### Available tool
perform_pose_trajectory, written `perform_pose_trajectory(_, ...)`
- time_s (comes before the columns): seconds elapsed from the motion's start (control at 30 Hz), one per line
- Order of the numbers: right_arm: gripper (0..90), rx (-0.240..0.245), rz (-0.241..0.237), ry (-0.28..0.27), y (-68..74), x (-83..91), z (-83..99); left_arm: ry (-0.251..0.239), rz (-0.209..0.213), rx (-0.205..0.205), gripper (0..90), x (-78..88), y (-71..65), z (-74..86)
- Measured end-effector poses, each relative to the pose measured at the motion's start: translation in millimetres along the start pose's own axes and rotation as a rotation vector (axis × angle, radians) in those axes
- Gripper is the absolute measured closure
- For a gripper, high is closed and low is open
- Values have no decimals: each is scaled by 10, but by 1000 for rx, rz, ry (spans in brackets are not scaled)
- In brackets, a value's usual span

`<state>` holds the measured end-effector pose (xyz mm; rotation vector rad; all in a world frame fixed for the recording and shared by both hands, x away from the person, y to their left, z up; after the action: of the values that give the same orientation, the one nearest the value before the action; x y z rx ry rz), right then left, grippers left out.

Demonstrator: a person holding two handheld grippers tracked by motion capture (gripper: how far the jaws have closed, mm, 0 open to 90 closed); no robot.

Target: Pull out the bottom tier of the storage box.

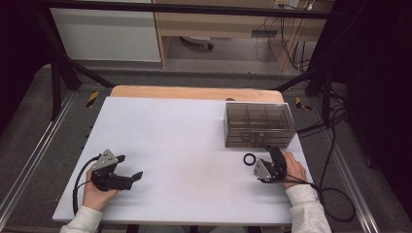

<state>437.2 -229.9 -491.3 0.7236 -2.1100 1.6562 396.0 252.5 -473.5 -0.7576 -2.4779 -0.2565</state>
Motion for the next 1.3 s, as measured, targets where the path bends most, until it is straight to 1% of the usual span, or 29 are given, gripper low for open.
perform_pose_trajectory(0.1,386,10,11,4,4,-8,1,0,0,-1,31,-1,-2,-1)
perform_pose_trajectory(0.23,408,10,25,-6,-14,-16,-7,0,0,-1,32,0,0,0)
perform_pose_trajectory(0.4,433,33,39,4,2,-38,-7,1,0,-1,32,-2,-1,1)
perform_pose_trajectory(0.43,438,31,43,10,9,-39,-4,1,0,-1,32,-3,-2,1)
perform_pose_trajectory(0.6,466,60,56,16,9,-69,-6,1,0,0,32,-2,-1,1)
perform_pose_trajectory(0.63,473,53,61,16,15,-77,-7,2,0,-2,32,-3,-2,3)
perform_pose_trajectory(0.67,476,63,68,19,12,-85,-9,2,0,-2,32,-4,-2,3)
perform_pose_trajectory(0.73,476,67,75,22,16,-101,-10,3,1,-2,32,-5,-3,4)
perform_pose_trajectory(0.9,504,86,82,31,36,-141,-19,3,1,-2,32,-4,0,5)
perform_pose_trajectory(1.03,523,91,94,32,36,-167,-28,4,1,-3,32,-7,-3,5)
perform_pose_trajectory(1.3,565,111,118,55,33,-222,-15,4,0,-3,33,-8,-1,7)
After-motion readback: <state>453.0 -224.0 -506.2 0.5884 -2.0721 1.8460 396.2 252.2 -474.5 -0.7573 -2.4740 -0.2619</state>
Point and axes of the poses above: each handheld gripper's, and its own axes: x roughly backward along the jaws, z roughly out of its underside, y roughly to its left, the point moved 6 cm from there along -x, roughly forward along the jaws, and after that the axes turned 8 degrees about -z, right-handed, at the moved point
